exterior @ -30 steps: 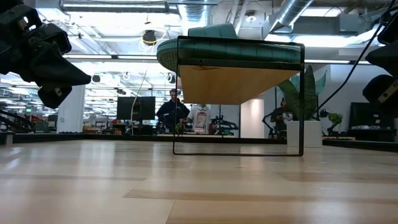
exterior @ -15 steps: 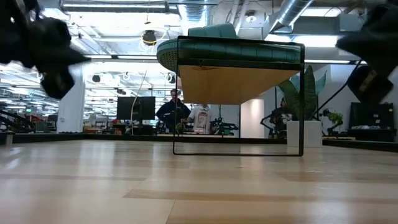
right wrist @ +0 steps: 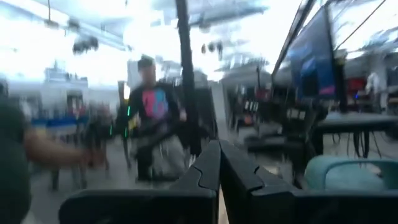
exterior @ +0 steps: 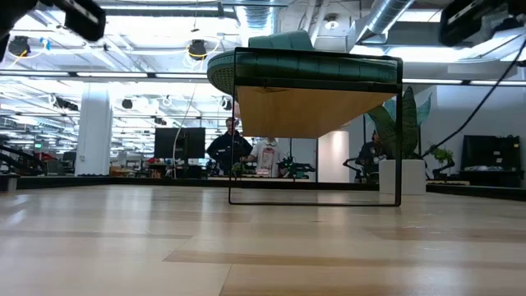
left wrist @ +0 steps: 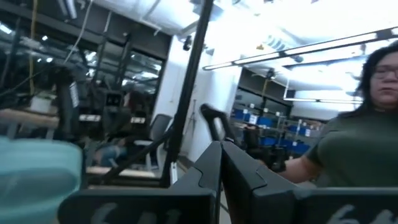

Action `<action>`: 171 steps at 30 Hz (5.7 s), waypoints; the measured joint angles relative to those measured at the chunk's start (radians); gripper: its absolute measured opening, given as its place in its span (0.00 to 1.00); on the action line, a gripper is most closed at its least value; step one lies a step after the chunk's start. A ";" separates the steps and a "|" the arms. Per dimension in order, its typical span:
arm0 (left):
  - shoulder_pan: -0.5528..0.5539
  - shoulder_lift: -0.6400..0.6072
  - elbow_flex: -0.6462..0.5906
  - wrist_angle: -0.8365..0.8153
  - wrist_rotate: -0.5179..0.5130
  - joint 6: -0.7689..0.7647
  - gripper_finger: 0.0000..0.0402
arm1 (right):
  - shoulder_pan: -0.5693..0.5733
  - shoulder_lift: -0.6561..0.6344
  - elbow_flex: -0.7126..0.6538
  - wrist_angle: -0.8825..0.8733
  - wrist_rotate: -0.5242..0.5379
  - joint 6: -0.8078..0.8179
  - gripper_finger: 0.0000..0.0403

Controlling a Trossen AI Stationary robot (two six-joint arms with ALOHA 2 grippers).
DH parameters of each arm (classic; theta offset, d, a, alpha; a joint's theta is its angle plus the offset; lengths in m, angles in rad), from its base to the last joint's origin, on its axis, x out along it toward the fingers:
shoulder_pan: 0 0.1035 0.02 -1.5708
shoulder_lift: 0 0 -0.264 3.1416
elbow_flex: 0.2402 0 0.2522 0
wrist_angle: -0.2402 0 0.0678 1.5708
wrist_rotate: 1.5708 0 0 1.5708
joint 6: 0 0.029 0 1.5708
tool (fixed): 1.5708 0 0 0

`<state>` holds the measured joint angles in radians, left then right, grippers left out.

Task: Pick and place slides into the shelf
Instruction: Return to Home Position

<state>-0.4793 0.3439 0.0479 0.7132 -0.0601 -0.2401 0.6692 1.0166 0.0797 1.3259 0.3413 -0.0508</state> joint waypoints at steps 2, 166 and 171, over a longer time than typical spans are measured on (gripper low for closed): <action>0.000 0.000 0.029 -0.021 0.024 0.019 0.00 | -0.017 -0.097 0.037 -0.212 -0.014 0.005 0.00; 0.035 -0.340 -0.041 -0.657 0.176 -0.070 0.00 | -0.148 -1.003 -0.075 -1.280 -0.146 0.261 0.00; 0.035 -0.340 -0.041 -0.657 0.176 -0.070 0.00 | -0.148 -1.003 -0.075 -1.280 -0.146 0.261 0.00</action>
<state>-0.4442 0.0044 0.0067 0.0566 0.1162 -0.3103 0.5213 0.0139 0.0048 0.0456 0.1955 0.2100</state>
